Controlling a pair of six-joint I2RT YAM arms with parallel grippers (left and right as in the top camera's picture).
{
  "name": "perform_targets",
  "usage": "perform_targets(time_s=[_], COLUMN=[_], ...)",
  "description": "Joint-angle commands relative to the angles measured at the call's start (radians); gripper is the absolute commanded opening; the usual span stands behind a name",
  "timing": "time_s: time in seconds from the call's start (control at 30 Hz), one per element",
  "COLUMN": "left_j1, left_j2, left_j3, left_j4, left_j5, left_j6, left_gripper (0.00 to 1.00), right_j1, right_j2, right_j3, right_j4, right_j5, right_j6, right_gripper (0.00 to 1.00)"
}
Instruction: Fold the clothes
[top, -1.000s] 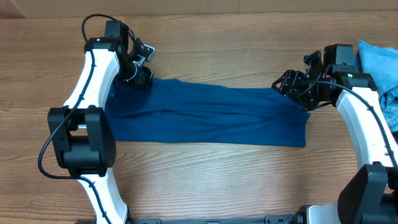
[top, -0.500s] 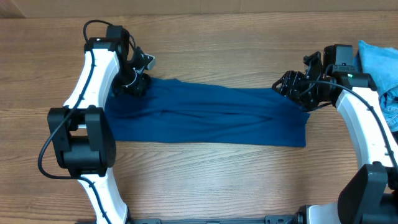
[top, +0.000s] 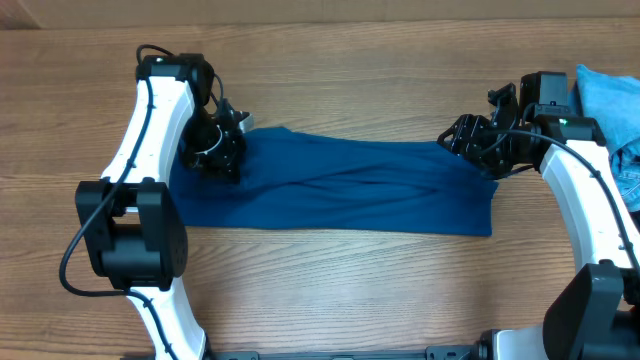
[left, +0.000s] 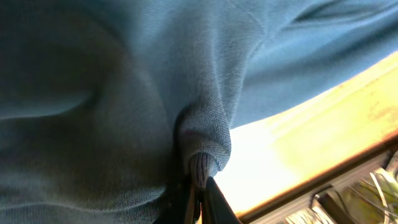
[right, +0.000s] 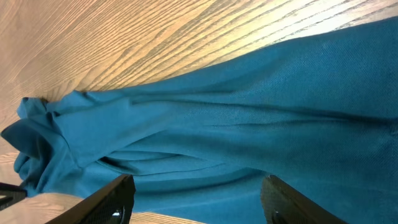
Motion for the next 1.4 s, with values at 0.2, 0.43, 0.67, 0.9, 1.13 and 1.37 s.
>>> perform_targets(time_s=[0.2, 0.43, 0.67, 0.9, 1.13, 1.37], left_j1=[-0.018, -0.015, 0.052, 0.19, 0.237, 0.188], left_j2=[-0.034, -0.034, -0.034, -0.034, -0.003, 0.084], left_j3=[0.026, 0.026, 0.026, 0.026, 0.026, 0.026], left_j4=[-0.032, -0.006, 0.274, 0.447, 0.52, 0.517], left_j5=[0.037, -0.03, -0.174, -0.167, 0.027, 0.093], left_j6=[-0.029, -0.116, -0.454, -0.531, -0.372, -0.306], left_gripper=[0.42, 0.32, 0.58, 0.83, 0.8, 0.75], right_j1=[0.002, 0.002, 0.002, 0.002, 0.002, 0.002], right_j2=[-0.001, -0.001, -0.001, -0.001, -0.001, -0.001], right_j3=[0.01, 0.01, 0.01, 0.01, 0.01, 0.01], right_j4=[0.004, 0.004, -0.008, -0.056, -0.034, -0.033], right_j5=[0.006, 0.006, 0.006, 0.013, 0.013, 0.013], right_j6=[-0.007, -0.011, -0.014, -0.037, -0.036, -0.032], right_gripper=[0.69, 0.7, 0.72, 0.74, 0.74, 0.74])
